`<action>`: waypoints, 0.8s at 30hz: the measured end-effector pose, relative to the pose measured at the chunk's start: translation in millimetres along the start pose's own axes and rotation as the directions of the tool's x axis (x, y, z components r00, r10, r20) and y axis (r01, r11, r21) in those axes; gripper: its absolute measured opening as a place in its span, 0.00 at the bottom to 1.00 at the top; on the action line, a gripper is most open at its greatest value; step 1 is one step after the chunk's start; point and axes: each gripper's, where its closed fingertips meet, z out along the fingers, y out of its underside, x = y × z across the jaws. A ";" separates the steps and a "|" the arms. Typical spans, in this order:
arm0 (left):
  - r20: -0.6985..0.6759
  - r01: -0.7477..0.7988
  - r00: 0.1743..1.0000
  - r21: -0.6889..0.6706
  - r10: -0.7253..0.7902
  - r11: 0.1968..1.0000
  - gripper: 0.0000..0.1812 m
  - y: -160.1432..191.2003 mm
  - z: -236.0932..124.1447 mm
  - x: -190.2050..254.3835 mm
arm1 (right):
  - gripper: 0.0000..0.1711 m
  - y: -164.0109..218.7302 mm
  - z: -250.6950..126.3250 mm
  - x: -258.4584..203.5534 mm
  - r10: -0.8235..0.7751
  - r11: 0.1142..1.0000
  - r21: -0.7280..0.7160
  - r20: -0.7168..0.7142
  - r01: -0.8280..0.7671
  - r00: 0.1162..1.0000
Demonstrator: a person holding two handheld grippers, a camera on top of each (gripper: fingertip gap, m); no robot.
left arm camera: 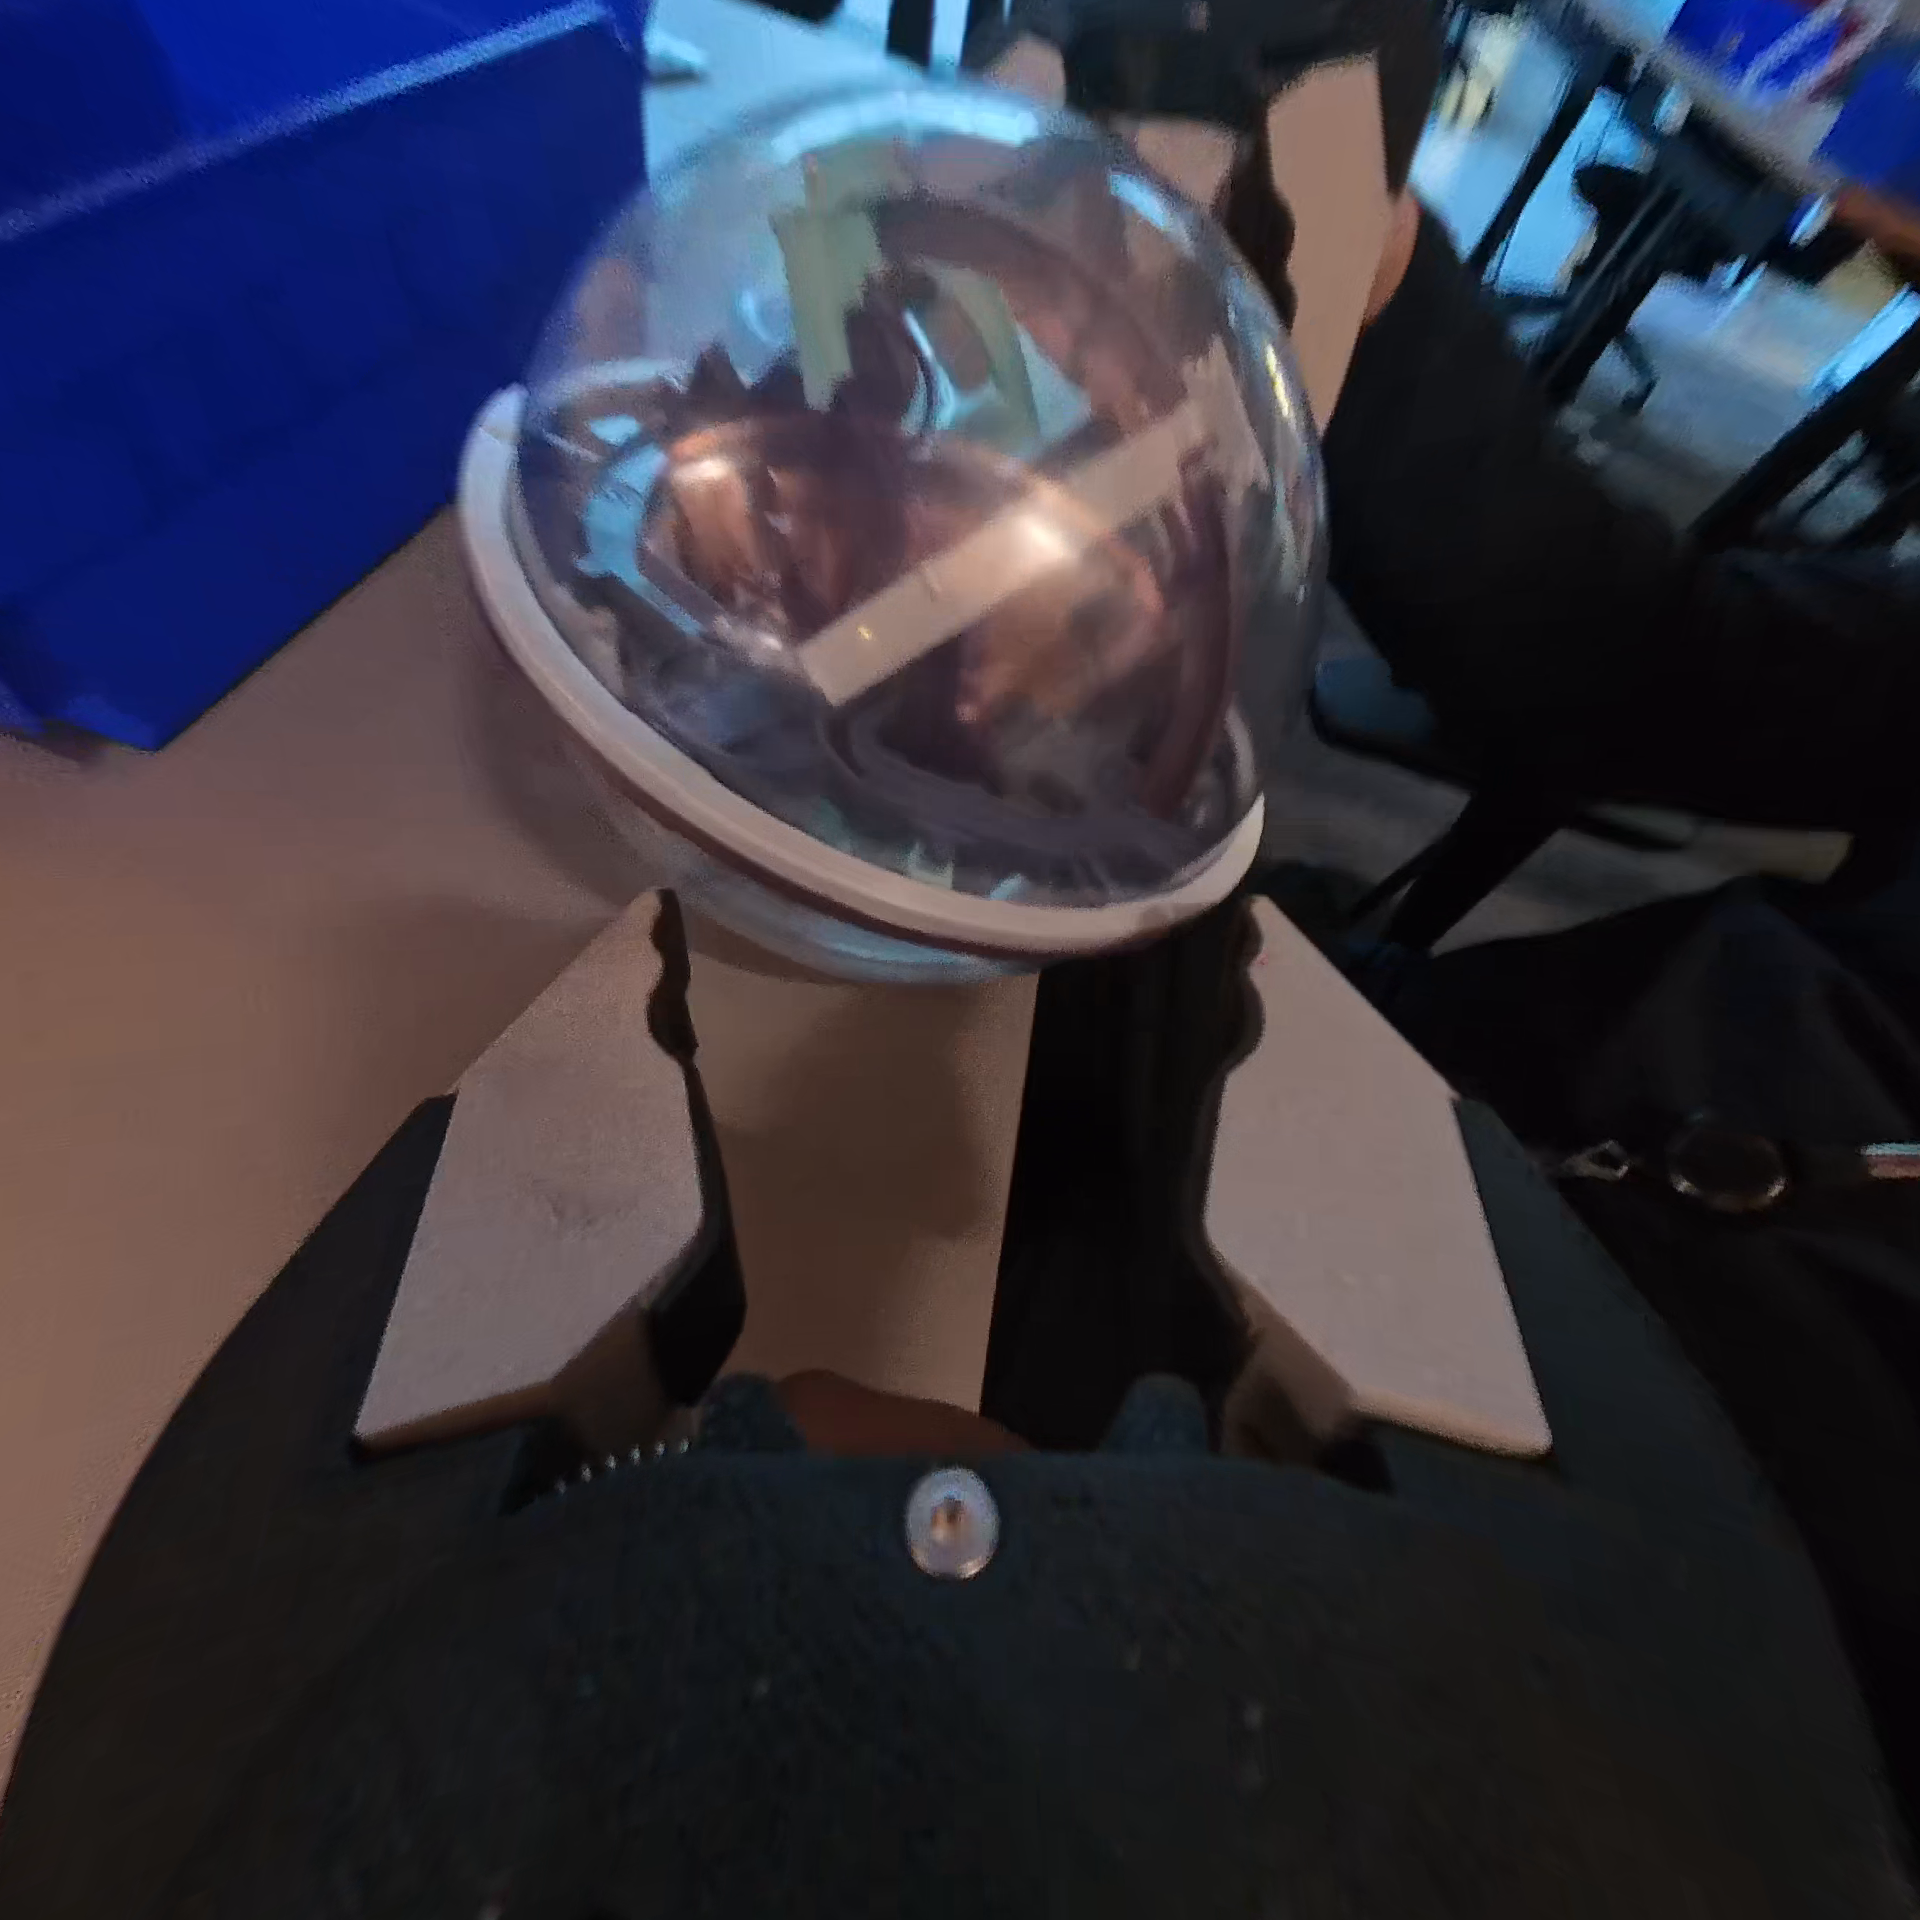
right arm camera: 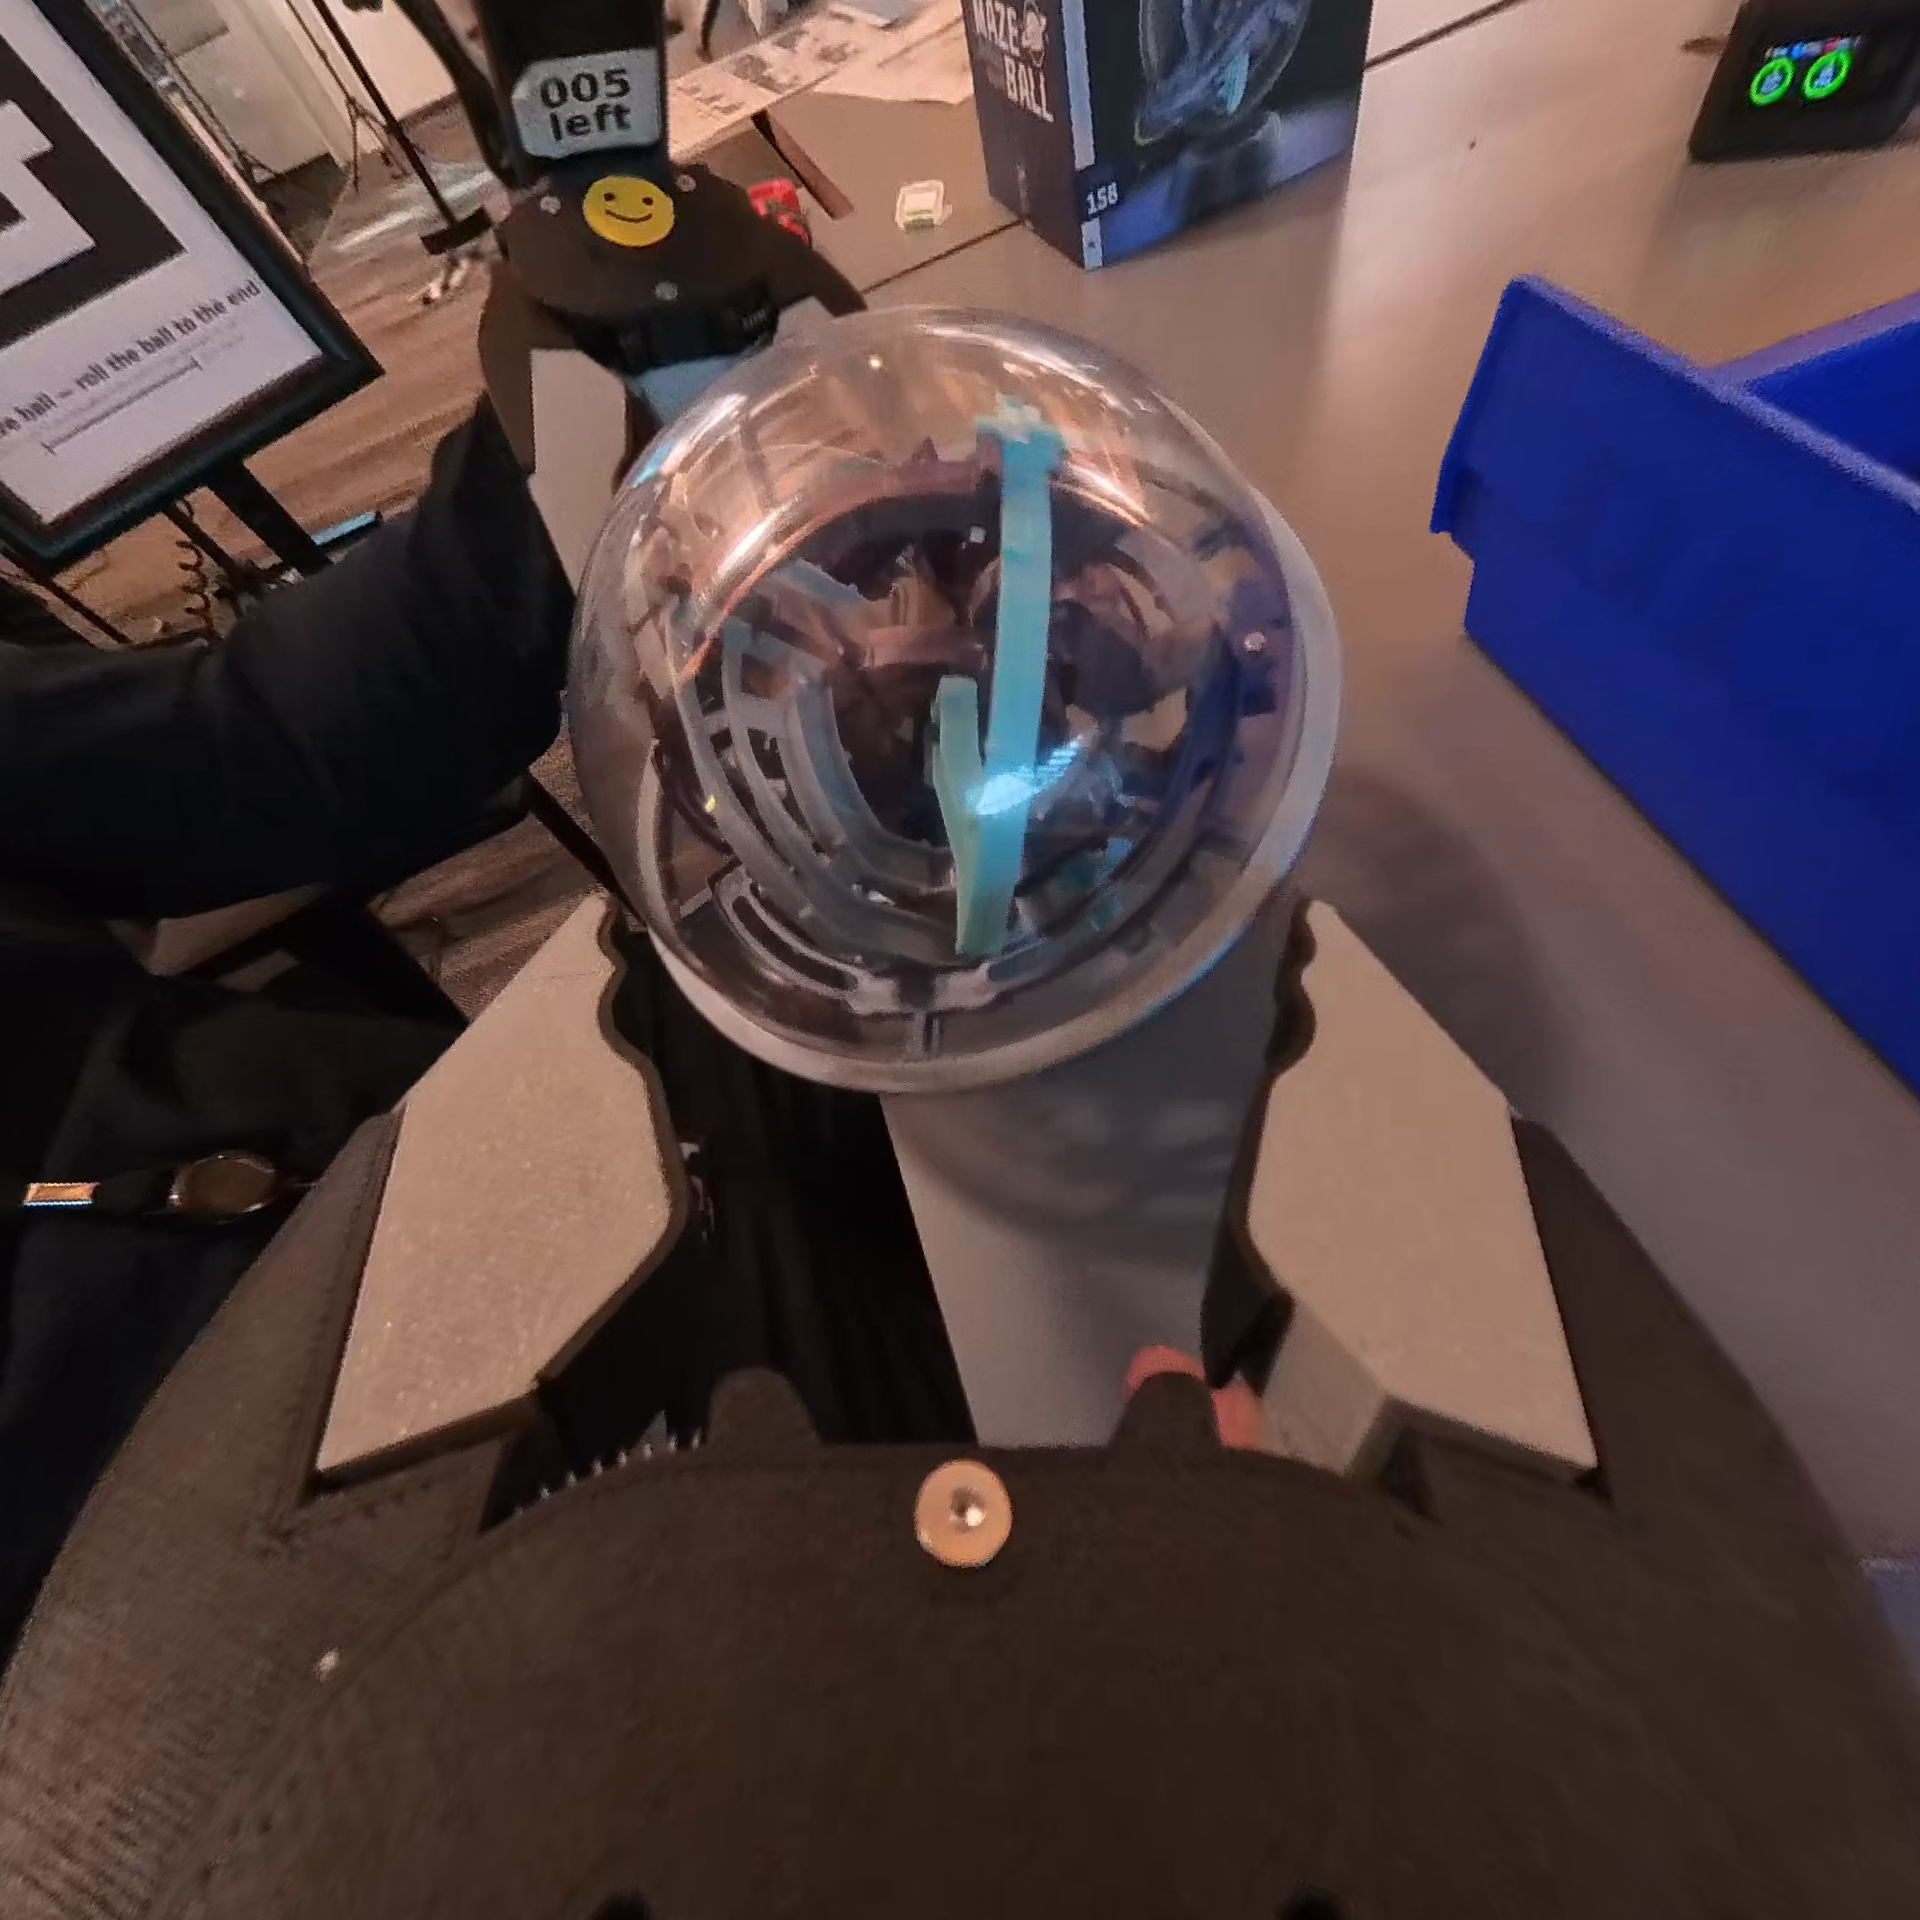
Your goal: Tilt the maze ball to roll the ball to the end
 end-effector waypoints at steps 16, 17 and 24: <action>-0.004 0.081 0.997 0.028 -0.081 0.996 0.60 -3.3 26.9 -10.3 | 0.75 26.7 23.1 -1.7 0.278 0.959 -0.105 0.148 -0.265 0.949; 0.018 0.046 0.999 0.025 -0.046 0.999 0.60 -2.7 29.3 -11.7 | 0.76 26.4 23.1 0.4 0.246 0.967 -0.101 0.125 -0.235 0.961; 0.228 -0.247 0.941 -0.040 0.250 0.968 0.58 -12.8 40.1 -17.2 | 0.83 6.3 13.1 8.0 0.050 0.998 -0.026 -0.013 -0.050 0.999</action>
